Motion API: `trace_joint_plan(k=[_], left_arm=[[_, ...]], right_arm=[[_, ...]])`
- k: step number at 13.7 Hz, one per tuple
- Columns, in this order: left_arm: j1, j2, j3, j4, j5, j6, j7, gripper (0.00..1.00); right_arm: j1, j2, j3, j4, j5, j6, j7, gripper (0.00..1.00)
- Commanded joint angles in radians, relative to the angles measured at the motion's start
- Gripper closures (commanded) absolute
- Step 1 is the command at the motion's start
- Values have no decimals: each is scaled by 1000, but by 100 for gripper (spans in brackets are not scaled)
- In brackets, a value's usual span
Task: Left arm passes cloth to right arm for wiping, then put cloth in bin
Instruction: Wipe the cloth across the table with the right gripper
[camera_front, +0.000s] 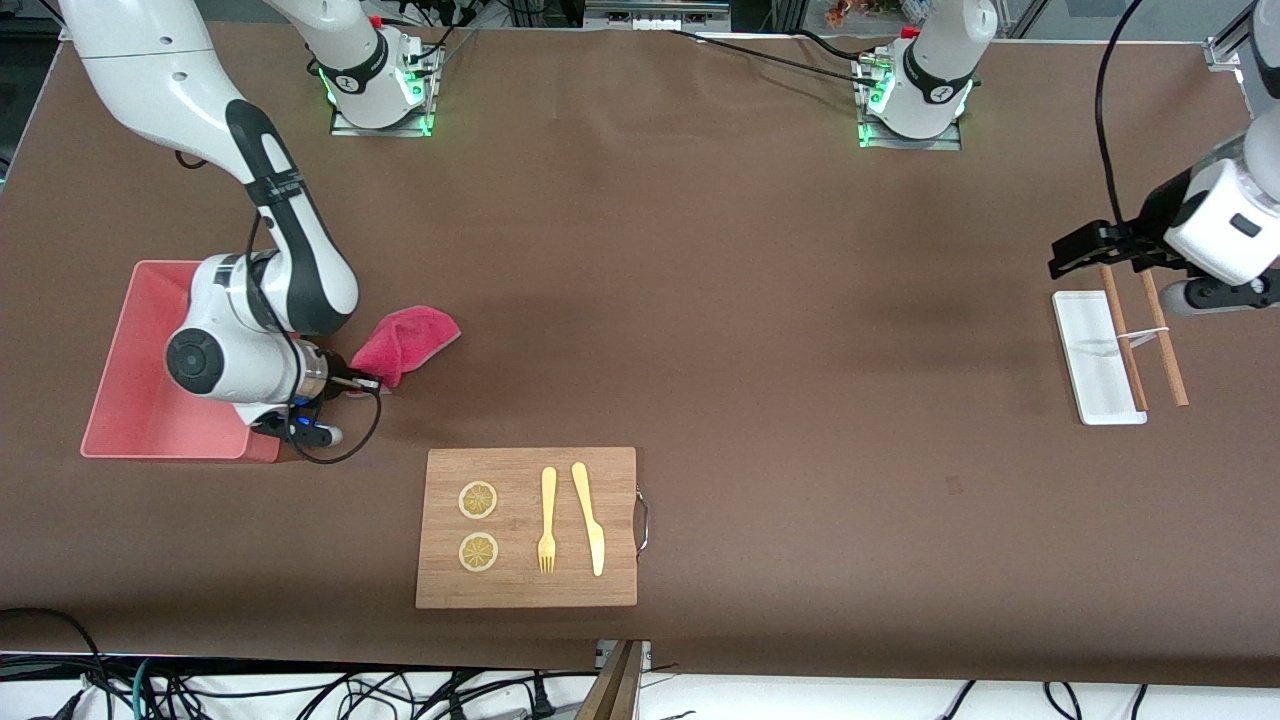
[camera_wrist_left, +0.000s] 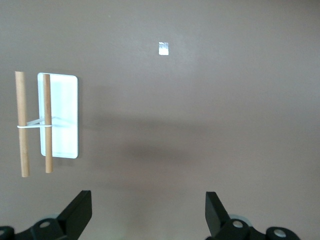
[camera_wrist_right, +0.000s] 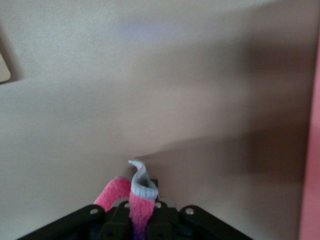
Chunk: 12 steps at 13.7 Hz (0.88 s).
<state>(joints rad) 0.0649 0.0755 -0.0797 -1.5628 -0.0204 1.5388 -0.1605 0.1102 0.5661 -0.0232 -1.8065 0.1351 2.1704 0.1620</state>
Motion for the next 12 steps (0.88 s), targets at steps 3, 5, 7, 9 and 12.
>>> trace_joint_plan(k=[3,5,7,9,12], left_arm=[[39,32,-6,86,13,-29,24,0],[35,33,-12,102,14,-29,24,0],[35,29,-12,106,17,-31,24,0],[38,35,-14,107,13,-31,24,0],[27,53,-14,109,19,-29,22,0]], right_arm=[[2,-3,22,16,-6,-6,49,100],[5,-2,69,18,-8,12,157,100],[23,3,115,22,-9,49,281,100],[63,20,147,41,-9,81,411,100],[133,55,192,88,-3,94,607,100]])
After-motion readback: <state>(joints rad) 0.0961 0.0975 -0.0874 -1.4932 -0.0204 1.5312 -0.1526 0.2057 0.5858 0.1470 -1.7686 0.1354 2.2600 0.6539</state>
